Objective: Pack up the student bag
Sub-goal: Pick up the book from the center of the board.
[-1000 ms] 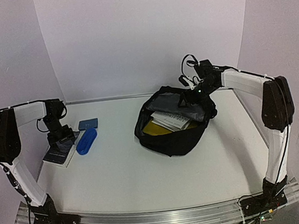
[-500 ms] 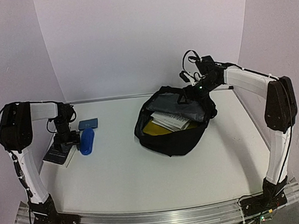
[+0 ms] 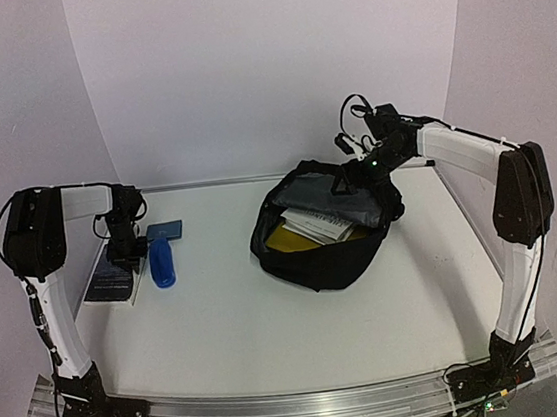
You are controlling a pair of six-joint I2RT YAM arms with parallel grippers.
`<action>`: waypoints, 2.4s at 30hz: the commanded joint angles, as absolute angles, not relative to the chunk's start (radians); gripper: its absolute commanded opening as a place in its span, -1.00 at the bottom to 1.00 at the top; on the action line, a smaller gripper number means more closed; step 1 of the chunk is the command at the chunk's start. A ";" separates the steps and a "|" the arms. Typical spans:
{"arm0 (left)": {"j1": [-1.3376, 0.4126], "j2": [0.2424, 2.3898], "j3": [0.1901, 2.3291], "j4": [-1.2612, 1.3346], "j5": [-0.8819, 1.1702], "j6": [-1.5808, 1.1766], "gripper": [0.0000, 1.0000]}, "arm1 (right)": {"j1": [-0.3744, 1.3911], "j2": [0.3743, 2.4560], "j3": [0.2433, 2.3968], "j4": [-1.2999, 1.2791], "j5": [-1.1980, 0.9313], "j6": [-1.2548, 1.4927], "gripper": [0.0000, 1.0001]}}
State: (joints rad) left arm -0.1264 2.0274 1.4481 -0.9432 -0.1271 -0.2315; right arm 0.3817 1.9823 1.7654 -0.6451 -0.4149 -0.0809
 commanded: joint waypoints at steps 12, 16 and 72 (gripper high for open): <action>-0.317 1.982 1.472 -0.915 0.299 -0.418 -0.99 | 0.377 1.960 1.838 -0.658 -0.449 -0.092 0.58; -0.321 1.938 1.501 -0.907 0.344 -0.474 -1.00 | 0.377 1.956 1.840 -0.660 -0.476 -0.091 0.59; -0.336 1.638 1.706 -0.406 0.557 -1.096 -1.00 | 0.802 2.077 2.019 -0.183 -0.563 0.318 0.97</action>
